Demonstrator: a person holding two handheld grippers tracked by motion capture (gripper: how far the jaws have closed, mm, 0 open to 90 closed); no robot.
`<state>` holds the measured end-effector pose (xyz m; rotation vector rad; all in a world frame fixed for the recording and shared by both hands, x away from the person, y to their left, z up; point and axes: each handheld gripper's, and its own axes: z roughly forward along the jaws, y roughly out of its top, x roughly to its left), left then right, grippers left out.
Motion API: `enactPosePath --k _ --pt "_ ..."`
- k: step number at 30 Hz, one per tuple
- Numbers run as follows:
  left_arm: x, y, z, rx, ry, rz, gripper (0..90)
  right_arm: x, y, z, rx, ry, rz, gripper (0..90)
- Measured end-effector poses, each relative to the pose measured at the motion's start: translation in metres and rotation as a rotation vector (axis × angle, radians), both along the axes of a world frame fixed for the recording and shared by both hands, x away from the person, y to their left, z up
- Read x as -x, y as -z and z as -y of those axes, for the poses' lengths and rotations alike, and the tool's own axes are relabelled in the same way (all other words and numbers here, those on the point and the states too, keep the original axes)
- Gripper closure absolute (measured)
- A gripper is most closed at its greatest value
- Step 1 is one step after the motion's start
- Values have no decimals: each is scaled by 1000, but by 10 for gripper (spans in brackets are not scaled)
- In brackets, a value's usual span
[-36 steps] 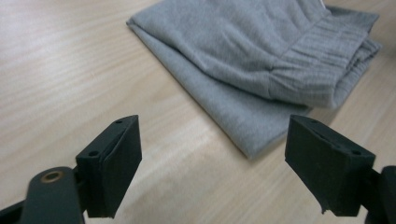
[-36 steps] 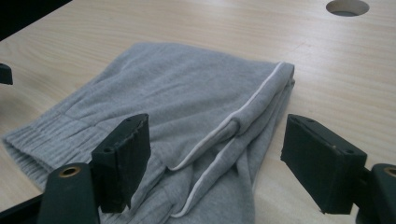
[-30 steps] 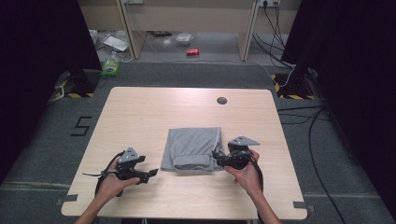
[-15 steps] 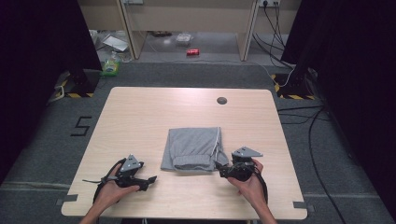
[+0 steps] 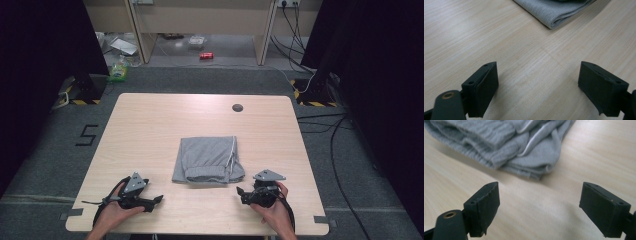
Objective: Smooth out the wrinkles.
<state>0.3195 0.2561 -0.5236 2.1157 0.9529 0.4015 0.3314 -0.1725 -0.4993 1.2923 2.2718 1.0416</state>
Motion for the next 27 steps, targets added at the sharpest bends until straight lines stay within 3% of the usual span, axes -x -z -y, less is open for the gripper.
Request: enactPosePath --k 3,6,27 --pt "0 0 0 -1 -5 -3 152 4 4 0 38 -1 -19 166" --pt "-1 0 0 -2 -7 -3 149 5 11 0 109 -4 -24 146" --pt "-3 0 0 0 -17 -3 147 3 15 0 102 -24 -9 108"
